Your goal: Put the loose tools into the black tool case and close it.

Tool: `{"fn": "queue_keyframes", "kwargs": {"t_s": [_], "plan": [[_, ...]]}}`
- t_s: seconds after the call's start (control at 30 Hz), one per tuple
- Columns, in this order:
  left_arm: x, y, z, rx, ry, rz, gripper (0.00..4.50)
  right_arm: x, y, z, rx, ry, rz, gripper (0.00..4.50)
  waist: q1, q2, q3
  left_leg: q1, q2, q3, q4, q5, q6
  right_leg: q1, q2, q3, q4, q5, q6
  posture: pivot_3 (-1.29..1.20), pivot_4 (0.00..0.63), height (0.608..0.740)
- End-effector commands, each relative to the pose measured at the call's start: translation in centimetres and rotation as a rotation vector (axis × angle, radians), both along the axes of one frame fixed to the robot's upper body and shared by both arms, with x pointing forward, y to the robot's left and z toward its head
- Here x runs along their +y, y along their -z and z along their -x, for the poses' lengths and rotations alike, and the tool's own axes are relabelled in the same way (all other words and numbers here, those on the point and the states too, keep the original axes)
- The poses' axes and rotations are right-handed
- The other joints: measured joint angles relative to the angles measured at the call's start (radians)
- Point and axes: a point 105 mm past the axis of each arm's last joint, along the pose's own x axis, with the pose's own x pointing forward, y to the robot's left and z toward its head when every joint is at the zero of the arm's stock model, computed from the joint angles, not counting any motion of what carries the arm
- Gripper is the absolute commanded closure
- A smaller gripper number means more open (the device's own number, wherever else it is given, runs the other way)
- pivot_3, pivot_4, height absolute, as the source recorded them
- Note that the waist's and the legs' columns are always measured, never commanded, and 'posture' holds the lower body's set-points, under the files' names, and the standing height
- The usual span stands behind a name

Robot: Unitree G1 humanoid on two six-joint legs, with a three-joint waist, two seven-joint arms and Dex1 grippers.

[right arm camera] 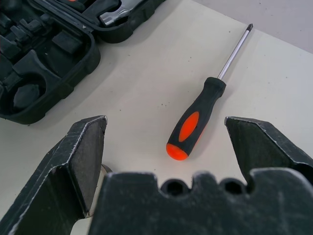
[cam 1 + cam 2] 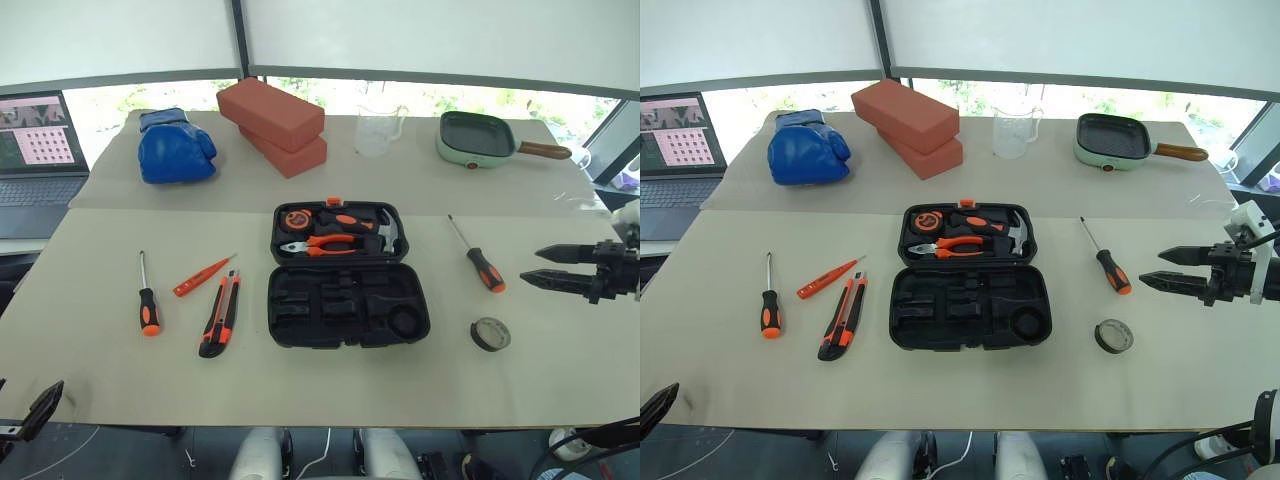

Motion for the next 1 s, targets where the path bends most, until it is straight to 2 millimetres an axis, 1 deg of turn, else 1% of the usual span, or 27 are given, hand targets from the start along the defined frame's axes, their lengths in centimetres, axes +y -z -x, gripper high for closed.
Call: {"fn": "queue_keyframes", "kwargs": {"t_s": [0.03, 0.1, 0.17, 0.23, 0.27, 0.37, 0.47, 0.6, 0.7, 0.73, 0.77, 0.83, 0.93, 1.0], "plan": [[0.0, -1.0, -0.2, -0.013, -0.001, -0.032, 0.02, -0.1, -0.6, 0.2, -0.038, -0.014, 0.004, 0.00, 0.000, 0.000, 0.000, 0.000, 0.000, 0.000, 0.000, 0.000, 0.000, 0.000, 0.000, 0.000, 0.000, 0.000, 0.000, 0.00, 0.150, 0.738], [-0.5, -0.7, -0.7, 0.009, 0.002, 0.007, 0.02, -0.6, -0.2, 0.2, -0.057, 0.005, 0.038, 0.00, 0.001, 0.000, 0.000, 0.000, 0.000, 0.000, 0.000, 0.000, 0.000, 0.000, 0.001, 0.000, 0.000, 0.000, 0.000, 0.00, 0.150, 0.738], [-1.4, -1.0, -1.5, 0.008, 0.012, 0.059, 0.02, -0.7, -0.4, 0.1, -0.095, 0.011, 0.064, 0.00, 0.004, 0.000, 0.000, 0.000, 0.000, 0.000, 0.000, 0.000, 0.000, 0.001, 0.003, -0.001, 0.000, 0.001, 0.001, 0.00, 0.150, 0.738], [-2.5, -1.6, -2.8, -0.002, 0.020, 0.102, 0.02, -0.2, -1.2, -0.3, -0.133, -0.001, 0.062, 0.00, 0.003, 0.000, 0.000, 0.000, -0.001, 0.001, 0.001, 0.000, 0.000, 0.001, 0.003, -0.001, 0.000, 0.002, 0.004, 0.00, 0.150, 0.738], [-2.9, -1.8, -3.7, 0.001, 0.013, 0.110, 0.02, 0.4, -1.7, -0.4, -0.151, -0.025, 0.054, 0.00, 0.004, 0.000, 0.000, 0.000, 0.000, 0.000, 0.001, 0.000, 0.000, 0.001, 0.003, -0.001, 0.001, 0.003, 0.005, 0.00, 0.150, 0.738], [-4.4, -2.4, -5.8, 0.016, -0.003, 0.148, 0.02, 3.0, -3.1, -0.3, -0.185, -0.128, 0.021, 0.00, 0.003, 0.001, 0.000, 0.001, 0.000, 0.000, 0.001, 0.001, 0.000, 0.001, 0.004, 0.000, 0.003, 0.004, 0.007, 0.00, 0.150, 0.738], [-5.9, -2.3, -7.9, 0.075, -0.024, 0.192, 0.02, 6.4, -4.1, 0.6, -0.218, -0.251, 0.000, 0.00, 0.004, 0.001, 0.000, 0.001, 0.000, -0.001, 0.001, 0.001, 0.000, 0.002, 0.006, -0.001, 0.003, 0.004, 0.007, 0.00, 0.150, 0.738], [-7.3, -2.1, -10.7, 0.124, -0.065, 0.272, 0.02, 11.5, -5.2, 2.7, -0.259, -0.423, -0.020, 0.00, 0.005, 0.000, 0.000, 0.000, 0.000, -0.002, 0.002, 0.001, 0.000, 0.002, 0.007, -0.001, 0.005, 0.004, 0.008, 0.00, 0.150, 0.738], [-8.7, -1.8, -12.5, 0.139, -0.052, 0.334, 0.02, 14.1, -5.8, 4.1, -0.271, -0.504, -0.051, 0.00, 0.006, 0.000, 0.000, 0.000, -0.002, -0.002, 0.002, 0.002, -0.001, 0.002, 0.006, -0.002, 0.005, 0.005, 0.008, 0.00, 0.150, 0.738], [-8.9, -1.6, -13.0, 0.149, -0.052, 0.328, 0.02, 14.8, -5.9, 4.4, -0.273, -0.524, -0.059, 0.00, 0.007, 0.000, 0.000, 0.000, -0.002, -0.003, 0.002, 0.002, -0.001, 0.002, 0.006, -0.002, 0.005, 0.005, 0.009, 0.00, 0.150, 0.738], [-9.2, -1.1, -13.5, 0.172, -0.062, 0.323, 0.02, 15.8, -5.9, 4.9, -0.273, -0.552, -0.072, 0.00, 0.007, -0.001, -0.001, 0.001, -0.002, -0.003, 0.003, 0.002, -0.001, 0.003, 0.006, -0.002, 0.005, 0.005, 0.009, 0.00, 0.150, 0.738], [-9.4, -0.3, -14.1, 0.209, -0.081, 0.311, 0.02, 17.0, -5.9, 5.5, -0.270, -0.586, -0.088, 0.00, 0.006, -0.002, -0.001, 0.001, -0.002, -0.003, 0.003, 0.002, -0.001, 0.003, 0.007, -0.002, 0.005, 0.005, 0.008, 0.00, 0.150, 0.738], [-9.2, 0.9, -14.2, 0.266, -0.110, 0.282, 0.02, 18.0, -5.7, 6.0, -0.276, -0.612, -0.095, 0.00, 0.007, -0.002, -0.001, 0.001, -0.003, -0.003, 0.002, 0.002, -0.002, 0.003, 0.006, -0.002, 0.004, 0.005, 0.008, 0.00, 0.150, 0.738], [-8.7, 1.2, -14.3, 0.274, -0.146, 0.279, 0.54, 18.6, -5.5, 6.0, -0.280, -0.617, -0.105, 0.00, 0.008, -0.002, -0.001, 0.001, -0.003, -0.003, 0.002, 0.002, -0.002, 0.003, 0.006, -0.002, 0.005, 0.005, 0.008, 0.00, 0.150, 0.738]]}}
